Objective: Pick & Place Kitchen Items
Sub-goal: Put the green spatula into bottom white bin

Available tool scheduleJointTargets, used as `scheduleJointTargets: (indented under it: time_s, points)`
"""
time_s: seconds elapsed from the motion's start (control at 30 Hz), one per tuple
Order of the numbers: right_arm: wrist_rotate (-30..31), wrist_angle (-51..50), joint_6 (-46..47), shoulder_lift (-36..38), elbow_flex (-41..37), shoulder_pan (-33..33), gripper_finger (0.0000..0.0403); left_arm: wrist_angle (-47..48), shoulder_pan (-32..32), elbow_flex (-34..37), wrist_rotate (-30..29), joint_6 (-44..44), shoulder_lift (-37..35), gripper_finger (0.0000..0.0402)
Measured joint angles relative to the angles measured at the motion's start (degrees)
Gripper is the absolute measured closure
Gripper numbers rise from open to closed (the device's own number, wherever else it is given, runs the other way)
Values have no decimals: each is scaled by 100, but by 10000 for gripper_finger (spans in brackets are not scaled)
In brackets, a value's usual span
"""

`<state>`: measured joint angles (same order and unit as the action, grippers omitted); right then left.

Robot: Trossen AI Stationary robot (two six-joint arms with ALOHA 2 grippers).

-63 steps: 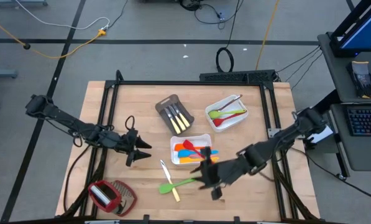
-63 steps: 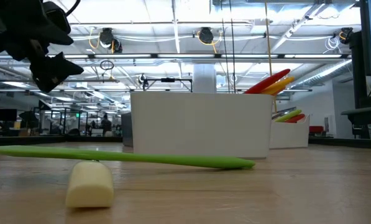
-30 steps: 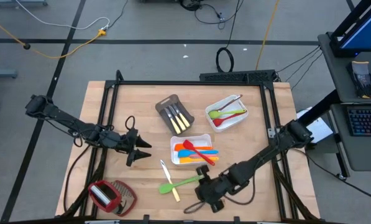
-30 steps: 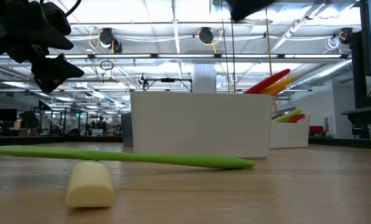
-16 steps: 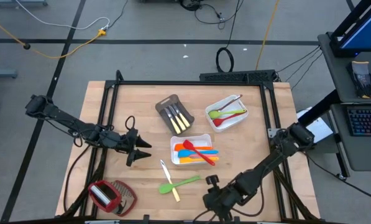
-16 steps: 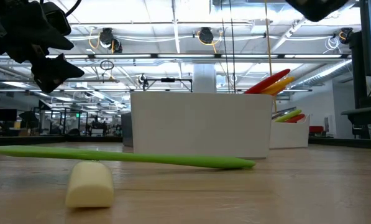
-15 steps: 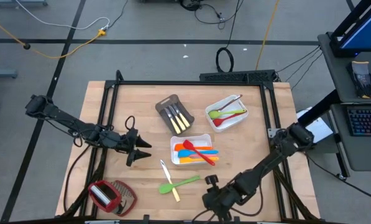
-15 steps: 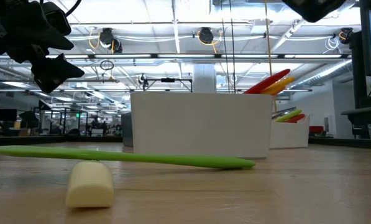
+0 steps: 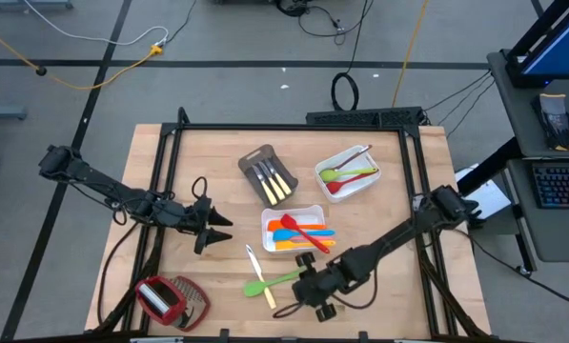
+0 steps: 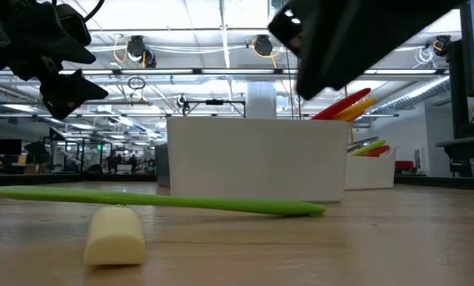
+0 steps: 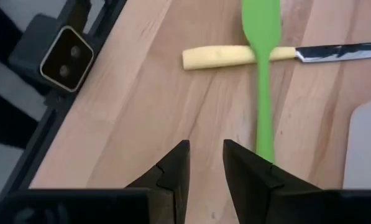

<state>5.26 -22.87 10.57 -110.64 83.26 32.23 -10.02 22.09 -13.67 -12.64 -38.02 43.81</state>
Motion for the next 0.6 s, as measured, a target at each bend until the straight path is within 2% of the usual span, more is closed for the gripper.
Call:
scheduleJointTargets:
  time_s: [0.27, 0.4, 0.6]
  points:
    - [-698, 212, -999, 1, 0, -343, 314, -2, 0, 0, 0, 2, 0, 151]
    - [-695, 277, -1716, 1, 0, -409, 314, -2, 0, 0, -1, 2, 0, 151]
    - [-660, 175, -1856, 1, 0, -602, 314, -2, 0, 0, -90, -67, 0, 151]
